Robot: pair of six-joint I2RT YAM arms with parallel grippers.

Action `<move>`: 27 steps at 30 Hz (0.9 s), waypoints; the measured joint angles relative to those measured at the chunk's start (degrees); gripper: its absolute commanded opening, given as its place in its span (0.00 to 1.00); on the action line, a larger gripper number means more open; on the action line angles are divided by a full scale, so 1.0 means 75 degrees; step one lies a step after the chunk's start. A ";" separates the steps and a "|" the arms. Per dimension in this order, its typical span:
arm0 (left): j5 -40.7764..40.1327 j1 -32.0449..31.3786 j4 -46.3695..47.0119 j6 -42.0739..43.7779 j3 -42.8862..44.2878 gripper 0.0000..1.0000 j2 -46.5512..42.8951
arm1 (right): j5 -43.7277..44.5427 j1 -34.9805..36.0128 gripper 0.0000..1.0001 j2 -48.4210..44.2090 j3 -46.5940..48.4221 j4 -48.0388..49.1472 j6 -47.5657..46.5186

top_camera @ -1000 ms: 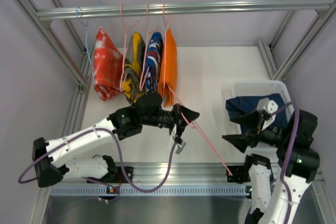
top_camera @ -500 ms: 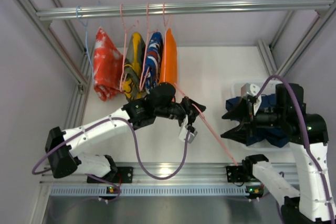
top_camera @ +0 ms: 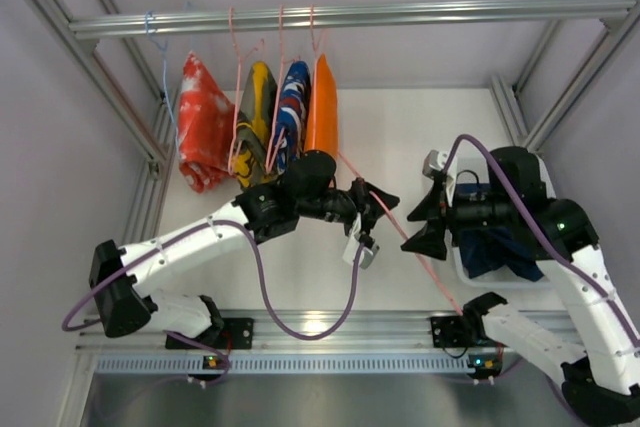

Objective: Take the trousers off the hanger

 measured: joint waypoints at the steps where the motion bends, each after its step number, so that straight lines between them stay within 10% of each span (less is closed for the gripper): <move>1: 0.0000 0.0000 -0.0003 0.0000 0.0006 0.00 0.0000 | 0.0029 0.0076 0.68 0.0067 0.0000 0.0108 0.0076; 6: 0.0003 0.0000 -0.0009 0.0003 0.0029 0.00 0.0000 | 0.0119 0.0361 0.51 0.0420 0.0000 0.0530 0.0361; 12: -0.0125 0.0055 -0.0009 0.0020 0.0058 0.00 0.0064 | 0.0017 0.0539 0.00 0.0583 0.0015 0.0717 0.0629; 16: -0.0122 0.0061 -0.0029 0.0055 0.0079 0.02 0.0102 | 0.0076 0.0539 0.00 0.0562 0.0017 0.0723 0.0912; 19: -0.0052 0.0050 -0.0047 0.0102 0.0087 0.50 0.0093 | 0.0073 0.0472 0.00 0.0463 0.0017 0.0740 0.1011; 20: -0.0017 0.0044 -0.0090 0.0152 0.0090 0.96 0.0076 | 0.0061 0.0434 0.00 0.0408 0.0017 0.0810 0.1064; 27: 0.0219 0.0029 -0.0819 0.0434 -0.0621 0.99 -0.1125 | 0.0210 -0.0035 0.00 -0.0557 -0.0012 0.1565 0.1746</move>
